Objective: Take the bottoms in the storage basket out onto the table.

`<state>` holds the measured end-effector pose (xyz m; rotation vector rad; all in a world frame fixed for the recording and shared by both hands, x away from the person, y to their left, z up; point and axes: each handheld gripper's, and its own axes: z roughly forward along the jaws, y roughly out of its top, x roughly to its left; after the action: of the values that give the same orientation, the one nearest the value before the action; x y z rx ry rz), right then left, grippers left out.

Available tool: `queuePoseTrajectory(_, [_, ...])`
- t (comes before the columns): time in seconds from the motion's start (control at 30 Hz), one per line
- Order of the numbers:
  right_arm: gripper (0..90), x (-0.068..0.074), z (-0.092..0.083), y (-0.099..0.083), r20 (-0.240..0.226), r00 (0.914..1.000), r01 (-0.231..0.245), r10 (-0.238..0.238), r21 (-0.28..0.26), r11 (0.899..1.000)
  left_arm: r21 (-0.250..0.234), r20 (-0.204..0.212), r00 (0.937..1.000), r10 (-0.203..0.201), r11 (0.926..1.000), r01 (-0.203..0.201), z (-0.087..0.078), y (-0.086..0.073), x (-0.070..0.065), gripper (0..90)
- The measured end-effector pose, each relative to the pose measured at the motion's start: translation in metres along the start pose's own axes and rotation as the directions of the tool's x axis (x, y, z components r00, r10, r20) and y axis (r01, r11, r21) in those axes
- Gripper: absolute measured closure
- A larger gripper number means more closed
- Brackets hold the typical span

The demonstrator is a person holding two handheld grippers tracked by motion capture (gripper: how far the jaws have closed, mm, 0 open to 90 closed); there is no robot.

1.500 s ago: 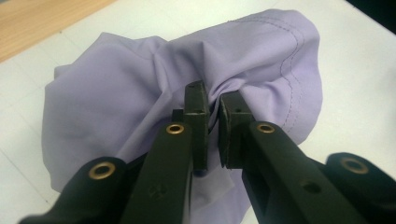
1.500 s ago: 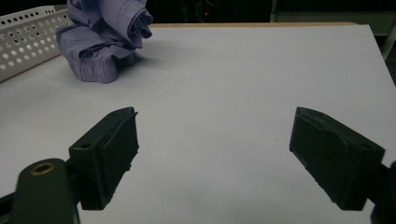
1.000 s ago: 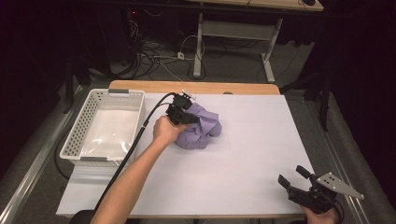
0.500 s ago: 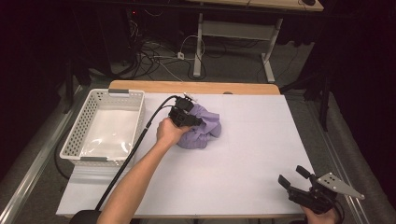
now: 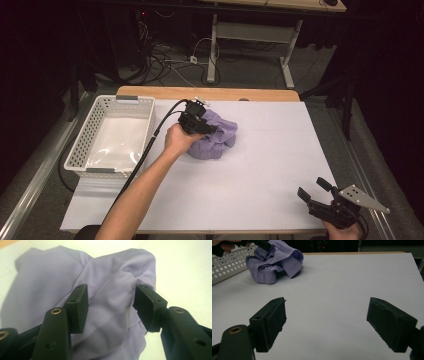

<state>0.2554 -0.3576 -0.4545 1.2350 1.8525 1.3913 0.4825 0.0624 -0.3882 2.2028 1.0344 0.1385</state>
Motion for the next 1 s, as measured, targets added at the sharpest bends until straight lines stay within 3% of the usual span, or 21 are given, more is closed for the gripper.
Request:
queuePoseTrajectory(0.5, [16.7, 0.000, 0.000, 0.000, -0.002, 1.0000, -0.002, 0.002, 0.002, 1.000, -0.059, 0.006, 0.9999, -0.013, 0.9982, 0.013, -0.025, 0.002, 0.005, 41.5])
queuePoseTrajectory(1.0, [16.7, 0.000, 0.000, 0.000, -0.004, 1.0000, -0.001, 0.001, 0.002, 1.000, -0.075, 0.003, 0.9999, -0.017, 0.9970, 0.017, -0.039, 0.000, 0.010, 41.5])
